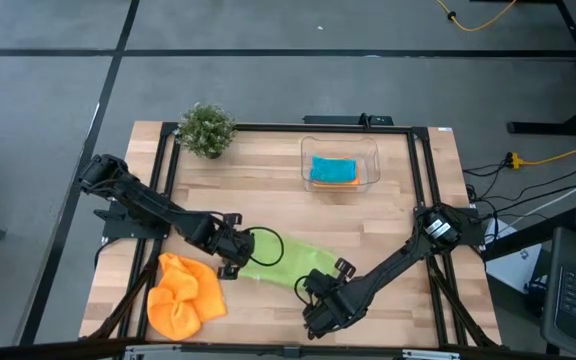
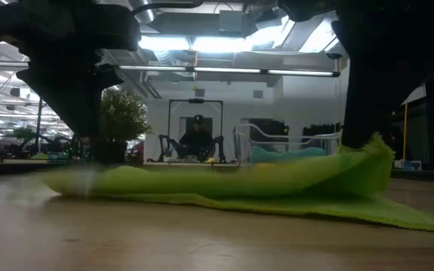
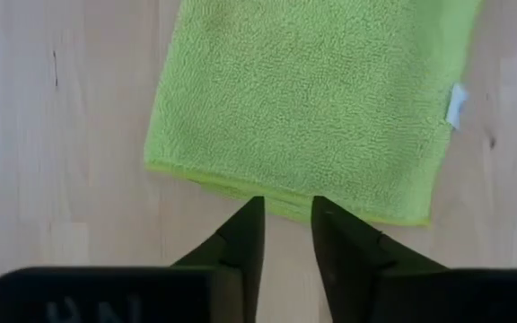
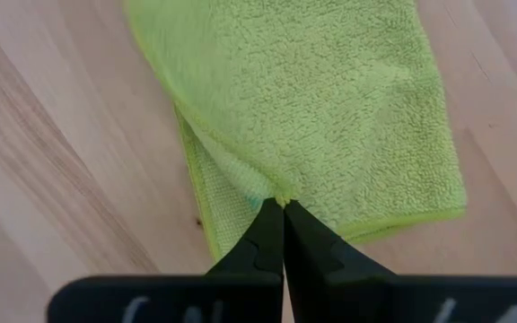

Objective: Fold microfiber towels
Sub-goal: Fold the green microfiber cloth

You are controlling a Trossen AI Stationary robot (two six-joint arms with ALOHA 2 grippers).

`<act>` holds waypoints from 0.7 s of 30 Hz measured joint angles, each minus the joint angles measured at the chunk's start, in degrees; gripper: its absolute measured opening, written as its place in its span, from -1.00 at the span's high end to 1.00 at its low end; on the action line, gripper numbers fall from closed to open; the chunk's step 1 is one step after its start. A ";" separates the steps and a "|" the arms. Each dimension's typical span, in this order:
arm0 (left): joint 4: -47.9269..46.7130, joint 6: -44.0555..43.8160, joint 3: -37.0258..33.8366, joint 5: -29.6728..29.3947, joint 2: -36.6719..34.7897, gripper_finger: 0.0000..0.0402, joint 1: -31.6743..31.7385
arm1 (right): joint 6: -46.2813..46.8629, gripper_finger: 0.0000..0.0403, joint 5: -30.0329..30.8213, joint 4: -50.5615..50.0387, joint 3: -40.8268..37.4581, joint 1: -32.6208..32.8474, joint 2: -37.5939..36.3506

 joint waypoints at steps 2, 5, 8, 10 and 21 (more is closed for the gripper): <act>0.05 -0.18 0.00 0.04 0.00 0.51 -0.01 | 0.02 1.00 -0.02 0.00 0.00 0.00 -0.01; 0.13 -0.73 0.00 0.28 0.00 0.46 -0.31 | 0.04 1.00 -0.37 0.00 0.00 0.00 -0.01; 2.33 -1.35 -0.04 6.08 0.00 0.45 -0.46 | 0.07 1.00 -0.44 0.00 0.00 0.00 -0.01; 5.29 -1.45 -0.04 11.31 0.00 0.45 -1.16 | 0.07 0.99 -0.44 0.00 0.00 0.00 -0.01; 7.05 -3.28 -0.04 11.68 1.79 0.25 -5.75 | -0.18 0.99 -0.42 0.00 0.04 -0.57 -0.01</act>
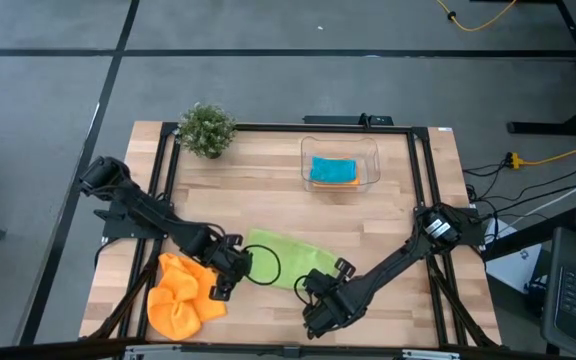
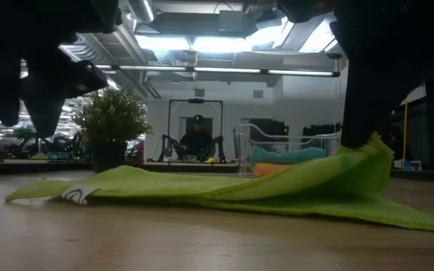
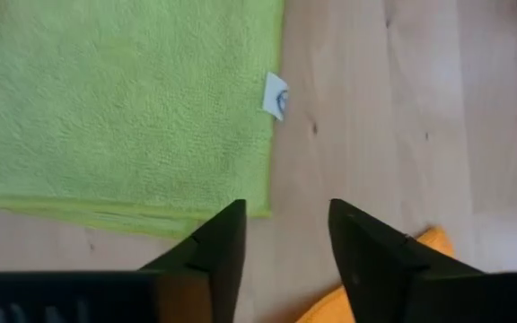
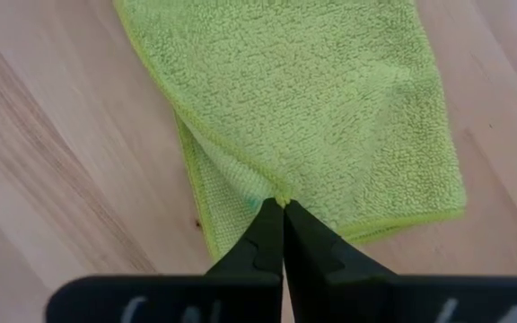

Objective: Fold microfiber towels
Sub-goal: Fold the green microfiber cloth

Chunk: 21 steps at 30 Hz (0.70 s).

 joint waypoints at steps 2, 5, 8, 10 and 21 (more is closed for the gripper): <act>0.45 -1.15 0.00 -0.01 1.20 0.14 -0.24 | -0.02 0.99 0.00 0.00 0.00 0.00 0.01; 0.37 -1.82 0.00 -1.24 3.27 -0.01 -0.58 | 0.11 0.99 0.02 0.00 0.00 -0.02 0.00; 0.90 -2.83 0.00 -4.46 4.58 -0.09 -0.86 | 0.13 0.99 0.00 0.00 0.00 0.00 0.00; 1.40 -2.26 0.00 -4.80 5.74 -0.11 -0.84 | 0.15 0.98 0.00 0.00 0.00 0.00 0.00; 2.85 -1.40 0.00 -7.57 8.89 -0.11 -2.93 | 0.18 0.98 0.00 -0.02 0.00 0.00 0.01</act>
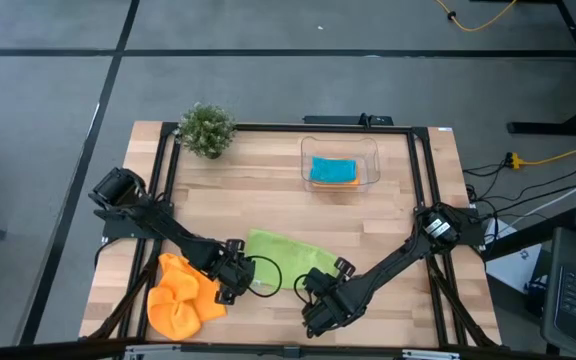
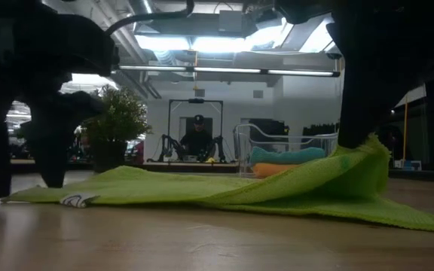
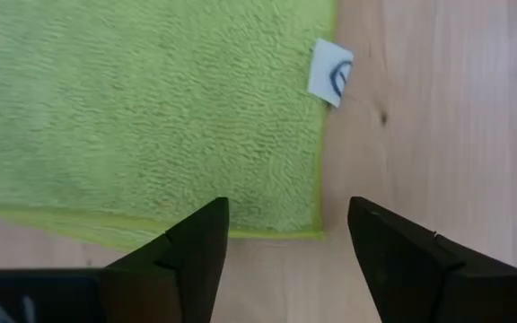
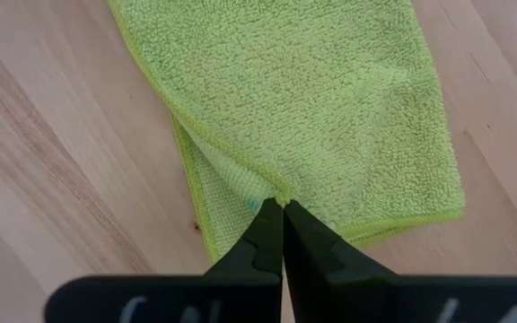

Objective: Fold microfiber towels
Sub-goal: Fold the green microfiber cloth

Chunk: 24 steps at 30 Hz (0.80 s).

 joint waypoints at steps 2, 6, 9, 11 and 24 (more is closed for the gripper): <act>-0.07 -0.96 0.12 -0.44 -0.53 -0.11 -0.12 | 0.00 0.98 0.00 0.00 0.00 0.00 -0.01; -0.78 -1.06 1.46 -0.51 -0.89 -0.11 -0.42 | -0.04 0.98 0.00 -0.02 0.00 0.00 0.00; 0.28 -0.34 1.95 0.52 -0.89 -0.11 -1.36 | -0.07 0.98 0.00 -0.03 0.00 0.00 0.00; 0.01 0.47 1.97 0.97 -0.83 -0.10 -2.22 | -0.07 0.98 0.00 -0.11 0.00 0.00 -0.01; 0.97 0.44 1.68 0.11 2.84 -0.08 -2.62 | -0.07 0.98 0.43 -0.18 0.00 0.00 -0.01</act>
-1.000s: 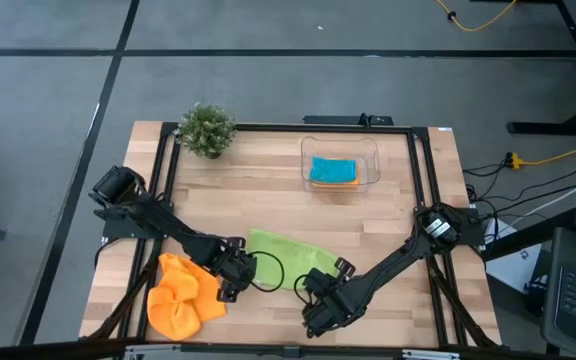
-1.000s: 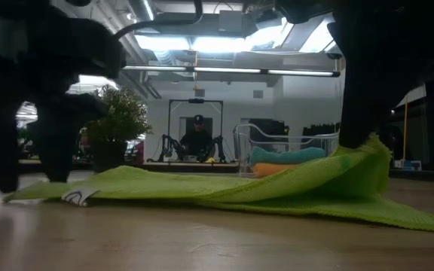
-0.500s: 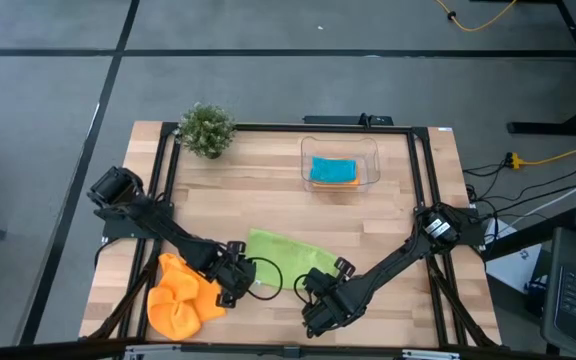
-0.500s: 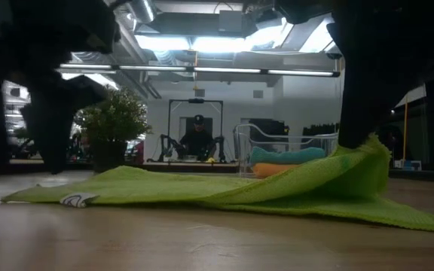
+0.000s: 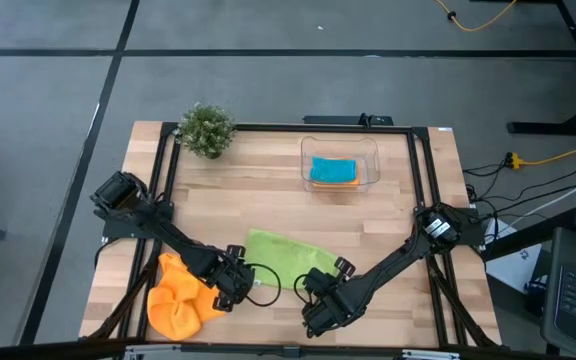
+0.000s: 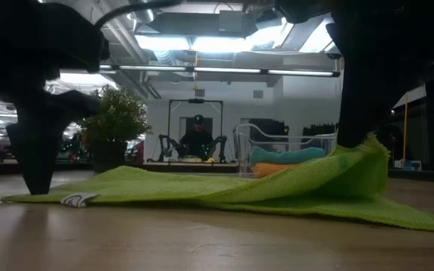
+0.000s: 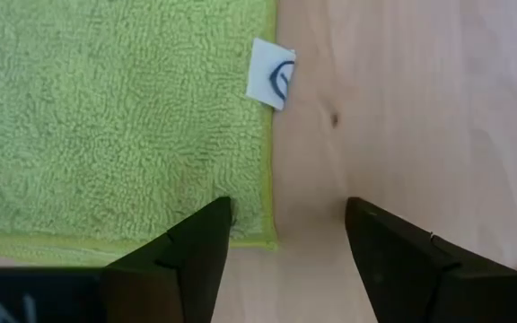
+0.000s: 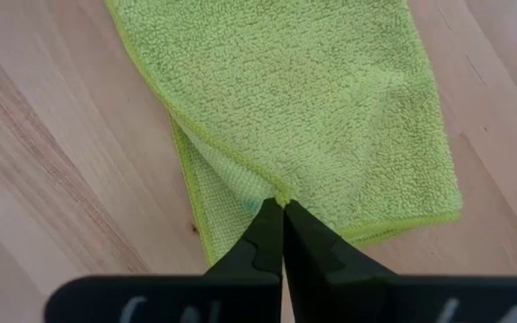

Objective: Fold microfiber towels
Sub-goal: Fold the green microfiber cloth

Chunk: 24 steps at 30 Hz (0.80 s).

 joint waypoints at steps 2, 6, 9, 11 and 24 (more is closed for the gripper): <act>0.42 0.04 0.26 -0.13 1.14 -0.08 0.13 | 0.02 0.98 -0.01 0.02 0.00 0.00 0.00; 0.00 -0.57 0.27 -0.08 2.26 -0.08 0.35 | 0.04 0.98 0.00 0.14 0.00 0.00 0.00; -0.07 -0.73 0.27 0.23 2.26 -0.04 0.94 | 0.04 0.98 0.00 0.27 0.00 0.00 0.00; -0.26 -0.82 0.27 0.37 2.24 0.07 1.36 | 0.05 0.98 0.00 0.27 0.00 0.00 0.00; -2.25 -2.02 0.22 -0.84 1.41 0.99 3.83 | 0.08 0.98 0.00 0.31 0.00 0.04 0.00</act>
